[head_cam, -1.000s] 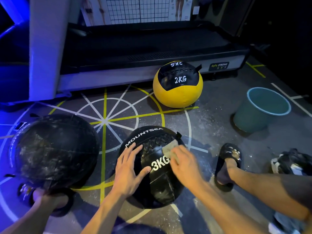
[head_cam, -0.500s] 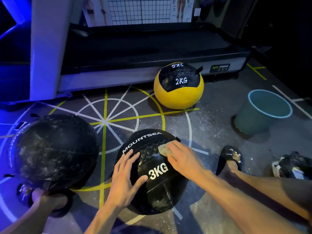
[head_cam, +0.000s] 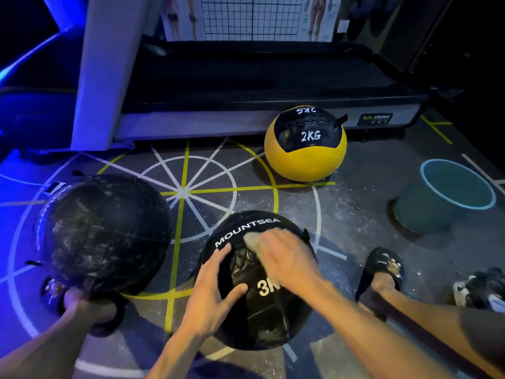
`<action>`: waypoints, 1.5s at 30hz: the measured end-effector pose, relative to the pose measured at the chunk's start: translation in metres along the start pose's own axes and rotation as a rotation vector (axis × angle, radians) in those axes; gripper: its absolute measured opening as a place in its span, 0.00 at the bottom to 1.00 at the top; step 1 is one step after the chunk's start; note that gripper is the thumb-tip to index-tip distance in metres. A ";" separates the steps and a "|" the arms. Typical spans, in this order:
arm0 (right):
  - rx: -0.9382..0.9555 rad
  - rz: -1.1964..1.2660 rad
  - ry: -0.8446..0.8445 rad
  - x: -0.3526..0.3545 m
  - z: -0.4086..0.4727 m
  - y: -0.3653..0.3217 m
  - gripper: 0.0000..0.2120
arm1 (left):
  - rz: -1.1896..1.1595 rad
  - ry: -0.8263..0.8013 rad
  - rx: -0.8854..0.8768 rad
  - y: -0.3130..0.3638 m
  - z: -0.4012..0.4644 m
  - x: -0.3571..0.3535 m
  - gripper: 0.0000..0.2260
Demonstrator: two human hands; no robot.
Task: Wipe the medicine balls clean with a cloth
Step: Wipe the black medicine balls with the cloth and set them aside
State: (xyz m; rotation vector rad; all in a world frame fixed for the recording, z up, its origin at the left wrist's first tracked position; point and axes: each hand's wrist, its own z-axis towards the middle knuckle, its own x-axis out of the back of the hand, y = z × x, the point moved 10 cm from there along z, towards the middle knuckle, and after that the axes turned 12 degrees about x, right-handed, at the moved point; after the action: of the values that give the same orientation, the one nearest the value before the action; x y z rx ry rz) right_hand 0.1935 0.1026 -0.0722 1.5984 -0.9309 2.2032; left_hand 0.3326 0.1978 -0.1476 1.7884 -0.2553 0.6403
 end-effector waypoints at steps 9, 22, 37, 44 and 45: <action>-0.065 -0.002 0.124 -0.006 -0.005 -0.010 0.12 | 0.019 0.003 -0.008 0.010 0.007 -0.003 0.40; -0.742 0.204 0.449 0.046 -0.141 0.157 0.08 | 0.294 -0.070 0.007 0.019 0.045 0.009 0.42; -0.153 0.190 0.397 -0.064 -0.090 -0.005 0.31 | 0.514 -0.074 0.114 0.063 0.100 -0.004 0.37; -0.107 0.136 0.367 -0.044 -0.102 0.040 0.28 | 0.515 -0.080 0.165 0.062 0.108 -0.003 0.38; -0.182 0.178 0.429 -0.047 -0.100 0.040 0.27 | 0.524 -0.069 0.166 0.067 0.109 -0.006 0.38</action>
State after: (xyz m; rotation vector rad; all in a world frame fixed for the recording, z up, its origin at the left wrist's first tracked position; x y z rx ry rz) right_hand 0.1129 0.1421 -0.1480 0.9405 -1.1299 2.3624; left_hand 0.3280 0.0734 -0.1168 1.9147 -0.7527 0.9906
